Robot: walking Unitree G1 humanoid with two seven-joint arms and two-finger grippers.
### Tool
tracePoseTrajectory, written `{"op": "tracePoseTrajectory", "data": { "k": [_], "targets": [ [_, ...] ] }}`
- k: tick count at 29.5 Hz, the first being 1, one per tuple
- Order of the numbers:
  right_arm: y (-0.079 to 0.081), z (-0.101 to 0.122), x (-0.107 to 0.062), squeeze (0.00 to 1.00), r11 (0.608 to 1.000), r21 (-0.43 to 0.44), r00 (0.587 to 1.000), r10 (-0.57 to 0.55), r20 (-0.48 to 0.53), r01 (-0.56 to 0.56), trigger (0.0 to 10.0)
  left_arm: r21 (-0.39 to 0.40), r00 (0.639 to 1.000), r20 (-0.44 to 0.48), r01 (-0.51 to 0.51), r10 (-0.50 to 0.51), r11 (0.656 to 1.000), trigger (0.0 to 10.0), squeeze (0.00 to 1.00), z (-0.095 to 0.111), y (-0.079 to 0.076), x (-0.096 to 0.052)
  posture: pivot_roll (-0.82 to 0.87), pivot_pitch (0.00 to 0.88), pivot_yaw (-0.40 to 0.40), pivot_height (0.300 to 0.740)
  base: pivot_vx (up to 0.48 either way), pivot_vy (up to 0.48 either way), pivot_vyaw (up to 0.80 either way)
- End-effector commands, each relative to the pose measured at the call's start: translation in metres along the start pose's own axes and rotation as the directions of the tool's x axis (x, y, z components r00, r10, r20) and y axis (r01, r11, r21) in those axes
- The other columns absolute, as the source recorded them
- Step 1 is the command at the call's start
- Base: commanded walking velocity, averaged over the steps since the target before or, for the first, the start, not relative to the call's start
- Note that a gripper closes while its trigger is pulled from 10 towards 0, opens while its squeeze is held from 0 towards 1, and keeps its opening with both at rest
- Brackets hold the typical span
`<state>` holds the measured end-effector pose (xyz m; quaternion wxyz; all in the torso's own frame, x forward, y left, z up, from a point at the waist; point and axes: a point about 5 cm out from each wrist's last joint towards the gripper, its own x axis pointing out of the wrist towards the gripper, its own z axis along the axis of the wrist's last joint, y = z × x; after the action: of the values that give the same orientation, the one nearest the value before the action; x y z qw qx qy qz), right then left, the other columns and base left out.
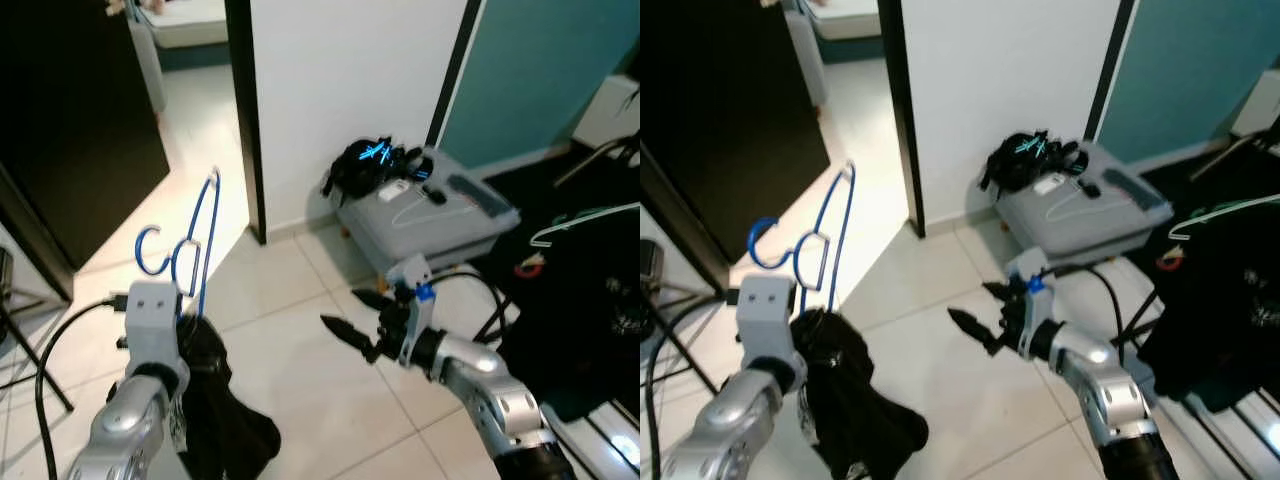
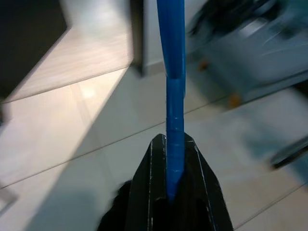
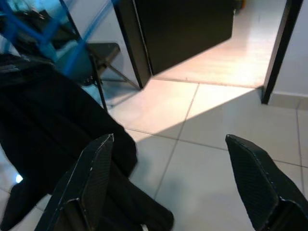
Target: Hang hanger
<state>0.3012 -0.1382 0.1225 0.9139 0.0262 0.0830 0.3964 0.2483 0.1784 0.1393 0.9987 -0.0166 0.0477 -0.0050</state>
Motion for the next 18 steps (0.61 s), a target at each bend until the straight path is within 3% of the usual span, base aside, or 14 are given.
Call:
{"op": "tracePoseTrajectory", "data": {
  "k": [1, 9, 14, 18],
  "targets": [
    [0.005, 0.006, 0.012, 0.00, 0.999, -0.014, 0.999, 0.044, 0.017, -0.044, 10.0, -0.014, 1.000, 0.027, -0.013, 0.013, 1.000, 10.0, 0.00, 0.006, 0.004, -0.004, 0.16, 0.000, -0.078, 0.740, 0.000, 0.000, 0.67],
    [0.011, 0.025, 0.035, 0.00, 0.997, -0.060, 0.998, 0.048, 0.049, -0.045, 10.0, -0.065, 0.996, 0.079, 0.051, -0.045, 0.997, 10.0, 0.00, 0.013, -0.008, -0.001, 0.17, 0.000, -0.116, 0.740, 0.000, 0.000, 0.66],
    [0.012, 0.031, 0.038, 0.00, 0.998, -0.070, 0.998, 0.004, 0.068, 0.001, 10.0, -0.063, 0.992, 0.095, 0.092, -0.086, 0.994, 10.0, 0.00, 0.014, -0.016, 0.004, 0.15, 0.000, -0.117, 0.740, 0.000, 0.000, 0.66],
    [0.017, 0.044, 0.048, 0.00, 0.998, 0.050, 0.987, -0.055, 0.151, 0.048, 10.0, -0.047, 0.986, 0.105, 0.135, -0.130, 0.990, 10.0, 0.00, 0.018, -0.027, 0.014, 0.14, 0.000, -0.124, 0.740, 0.000, 0.000, 0.66]
  ]
}}
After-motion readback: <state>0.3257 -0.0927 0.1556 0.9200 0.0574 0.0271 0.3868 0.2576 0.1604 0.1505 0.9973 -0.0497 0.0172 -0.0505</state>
